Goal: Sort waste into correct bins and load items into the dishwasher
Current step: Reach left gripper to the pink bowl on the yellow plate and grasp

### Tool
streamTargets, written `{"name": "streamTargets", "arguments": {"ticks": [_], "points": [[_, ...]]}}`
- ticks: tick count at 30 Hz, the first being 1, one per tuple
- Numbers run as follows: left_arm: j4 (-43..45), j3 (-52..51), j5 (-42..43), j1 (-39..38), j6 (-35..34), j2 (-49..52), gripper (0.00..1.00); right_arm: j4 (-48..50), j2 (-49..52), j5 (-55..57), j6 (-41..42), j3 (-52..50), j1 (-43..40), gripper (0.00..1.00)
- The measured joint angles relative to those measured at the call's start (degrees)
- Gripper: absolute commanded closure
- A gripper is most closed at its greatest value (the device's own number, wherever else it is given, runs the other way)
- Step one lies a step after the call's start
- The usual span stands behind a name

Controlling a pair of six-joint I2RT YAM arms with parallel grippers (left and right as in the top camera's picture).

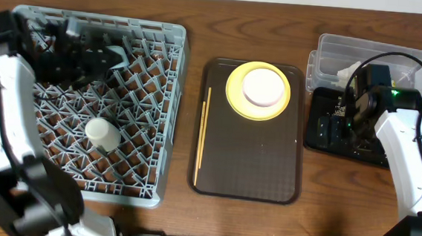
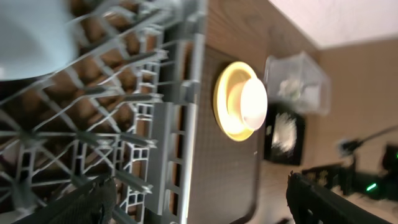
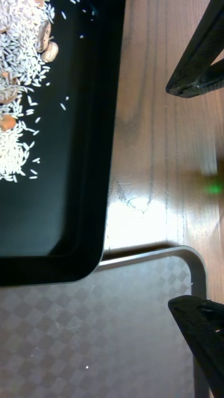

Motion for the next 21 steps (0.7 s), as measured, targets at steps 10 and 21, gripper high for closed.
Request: {"name": "streamTargets", "arguments": {"ticks": [10,21], "points": [[5.5,0.0,-21.1,-27.5,-0.5,-3.1,0.10,-1.7,0.0,0.1,0.0,0.0,0.0,0.01],[22.2,-0.1,-36.8,-53.8,-1.7,5.3,0.09,-5.8,0.0,9.0,7.2,0.0,-0.2,0.01]]}}
